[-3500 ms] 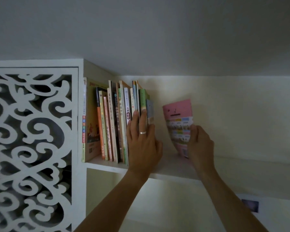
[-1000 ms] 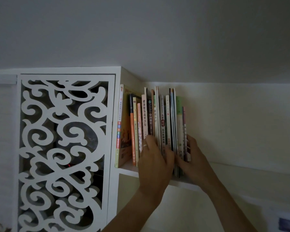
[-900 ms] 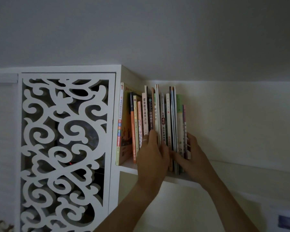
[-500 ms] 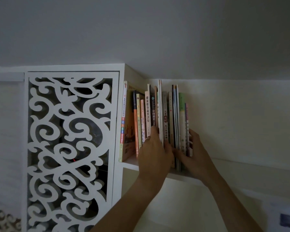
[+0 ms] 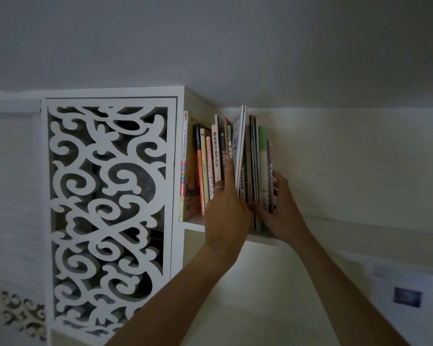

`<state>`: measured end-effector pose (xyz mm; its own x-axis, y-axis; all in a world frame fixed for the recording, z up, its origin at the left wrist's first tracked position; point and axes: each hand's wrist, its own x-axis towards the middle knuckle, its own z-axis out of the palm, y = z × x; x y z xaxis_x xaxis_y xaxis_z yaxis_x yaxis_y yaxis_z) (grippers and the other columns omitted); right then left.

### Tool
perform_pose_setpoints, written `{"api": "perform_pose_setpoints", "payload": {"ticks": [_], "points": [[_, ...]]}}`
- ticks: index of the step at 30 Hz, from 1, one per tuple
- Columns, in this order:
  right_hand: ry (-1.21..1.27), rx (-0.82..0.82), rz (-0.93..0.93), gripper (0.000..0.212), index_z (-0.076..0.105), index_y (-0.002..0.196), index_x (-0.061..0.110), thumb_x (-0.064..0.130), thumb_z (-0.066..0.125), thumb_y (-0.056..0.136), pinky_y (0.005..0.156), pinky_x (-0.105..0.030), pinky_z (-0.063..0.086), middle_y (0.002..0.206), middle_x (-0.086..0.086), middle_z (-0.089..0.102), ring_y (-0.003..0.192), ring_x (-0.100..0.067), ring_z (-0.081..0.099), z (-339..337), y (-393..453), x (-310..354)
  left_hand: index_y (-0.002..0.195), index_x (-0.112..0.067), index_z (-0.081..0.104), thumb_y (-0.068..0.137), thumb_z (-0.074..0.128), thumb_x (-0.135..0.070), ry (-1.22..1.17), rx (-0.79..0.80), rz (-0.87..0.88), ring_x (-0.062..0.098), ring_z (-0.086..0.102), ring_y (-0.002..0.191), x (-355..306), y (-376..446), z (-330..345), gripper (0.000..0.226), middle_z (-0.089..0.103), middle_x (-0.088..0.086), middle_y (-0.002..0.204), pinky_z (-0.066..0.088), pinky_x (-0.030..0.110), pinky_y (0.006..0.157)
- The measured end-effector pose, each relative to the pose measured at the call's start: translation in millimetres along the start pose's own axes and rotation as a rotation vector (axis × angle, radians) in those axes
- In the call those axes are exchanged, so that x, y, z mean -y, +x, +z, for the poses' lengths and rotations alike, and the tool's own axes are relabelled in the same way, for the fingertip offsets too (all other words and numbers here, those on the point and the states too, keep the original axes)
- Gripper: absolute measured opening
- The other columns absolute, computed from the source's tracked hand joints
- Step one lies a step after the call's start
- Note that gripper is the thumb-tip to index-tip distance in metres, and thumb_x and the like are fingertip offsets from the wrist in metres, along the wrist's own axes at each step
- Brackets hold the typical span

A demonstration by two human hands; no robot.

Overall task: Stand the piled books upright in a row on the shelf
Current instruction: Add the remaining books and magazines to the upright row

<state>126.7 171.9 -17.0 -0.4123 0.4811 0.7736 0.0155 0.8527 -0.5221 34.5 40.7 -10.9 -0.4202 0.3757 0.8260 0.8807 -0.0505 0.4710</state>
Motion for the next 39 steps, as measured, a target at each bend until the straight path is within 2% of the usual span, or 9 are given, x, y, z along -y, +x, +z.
{"api": "perform_pose_setpoints", "payload": {"ticks": [3, 6, 8, 13, 17, 20, 25, 32, 39], "points": [[-0.002, -0.022, -0.025, 0.097, 0.02, 0.156, 0.026, 0.046, 0.079, 0.082, 0.089, -0.003, 0.046, 0.145, 0.009, 0.042, 0.119, 0.023, 0.044, 0.1, 0.8, 1.5, 0.166, -0.03, -0.002, 0.103, 0.052, -0.01, -0.003, -0.027, 0.014, 0.021, 0.07, 0.1, -5.1, -9.2, -20.4, 0.085, 0.061, 0.012, 0.134, 0.062, 0.041, 0.091], [-0.029, -0.031, -0.031, 0.094, 0.016, 0.157, 0.032, 0.059, 0.072, 0.086, 0.107, -0.038, 0.051, 0.153, 0.002, 0.039, 0.136, -0.005, 0.044, -0.7, -0.1, -1.4, 0.166, -0.031, 0.005, 0.102, 0.05, -0.005, -0.028, -0.048, 0.022, 0.016, 0.067, 0.084, -10.3, -19.2, -47.0, 0.083, 0.065, 0.006, 0.115, 0.064, 0.039, 0.082], [-0.055, -0.05, -0.034, 0.092, 0.015, 0.158, 0.032, 0.062, 0.067, 0.088, 0.11, -0.049, 0.049, 0.155, -0.001, 0.035, 0.141, -0.014, 0.041, -0.1, -0.7, -2.1, 0.166, -0.032, 0.009, 0.101, 0.049, -0.003, -0.061, -0.049, 0.013, 0.014, 0.067, 0.082, -12.6, -28.6, -68.7, 0.081, 0.066, 0.005, 0.111, 0.064, 0.036, 0.079], [-0.097, -0.221, -0.022, 0.09, 0.018, 0.159, 0.021, 0.067, 0.055, 0.091, 0.112, -0.042, 0.04, 0.159, -0.008, 0.027, 0.137, -0.01, 0.032, 12.9, -3.0, 14.2, 0.164, -0.032, 0.024, 0.095, 0.046, 0.002, -0.078, -0.038, -0.041, 0.018, 0.06, 0.063, -7.4, -44.6, -110.5, 0.08, 0.062, 0.005, 0.081, 0.058, 0.038, 0.059], [-0.267, -0.389, -0.117, 0.079, 0.021, 0.157, 0.015, 0.043, 0.062, 0.096, 0.114, -0.06, 0.036, 0.16, -0.018, 0.023, 0.146, -0.032, 0.028, 39.2, -7.3, 19.4, 0.166, -0.033, 0.014, 0.094, 0.044, 0.001, 0.016, -0.059, -0.067, 0.014, 0.058, 0.064, 2.7, -51.5, -124.5, 0.085, 0.061, 0.004, 0.088, 0.053, 0.031, 0.056], [-0.439, -0.451, -0.118, 0.086, 0.019, 0.161, 0.016, 0.05, 0.062, 0.095, 0.119, -0.058, 0.02, 0.165, -0.021, 0.014, 0.152, -0.039, 0.017, 60.2, -8.5, 24.1, 0.166, -0.032, 0.011, 0.094, 0.042, -0.003, 0.03, -0.073, -0.088, 0.014, 0.059, 0.066, 9.2, -54.6, -130.0, 0.084, 0.065, 0.008, 0.096, 0.055, 0.034, 0.059], [-0.612, -0.562, -0.106, 0.093, 0.023, 0.161, 0.008, 0.053, 0.064, 0.09, 0.122, -0.06, 0.017, 0.167, -0.023, 0.013, 0.155, -0.039, 0.012, 85.3, -1.9, 36.6, 0.167, -0.027, 0.009, 0.096, 0.036, -0.017, 0.095, -0.076, -0.094, 0.013, 0.051, 0.069, 15.1, -45.9, -125.8, 0.077, 0.063, 0.01, 0.105, 0.042, 0.026, 0.061], [-0.756, -0.597, -0.255, 0.07, 0.044, 0.155, 0.021, 0.061, 0.049, 0.098, 0.119, -0.067, 0.016, 0.166, -0.027, 0.017, 0.156, -0.042, 0.012, 105.1, 7.9, 51.7, 0.167, -0.025, 0.011, 0.097, 0.034, -0.017, 0.224, -0.132, -0.085, 0.014, 0.042, 0.066, 20.6, -38.5, -122.0, 0.074, 0.064, 0.012, 0.114, 0.021, 0.017, 0.05], [-0.908, -0.603, -0.2, 0.091, 0.038, 0.157, 0.021, 0.082, 0.04, 0.09, 0.123, -0.064, 0.008, 0.164, -0.029, 0.02, 0.154, -0.045, 0.017, 125.8, 24.5, 55.3, 0.166, -0.028, 0.014, 0.096, 0.049, -0.004, 0.124, -0.149, -0.076, 0.009, 0.043, 0.063, 30.9, -25.8, -125.9, 0.083, 0.064, 0.013, 0.108, 0.032, 0.02, 0.055]]}}
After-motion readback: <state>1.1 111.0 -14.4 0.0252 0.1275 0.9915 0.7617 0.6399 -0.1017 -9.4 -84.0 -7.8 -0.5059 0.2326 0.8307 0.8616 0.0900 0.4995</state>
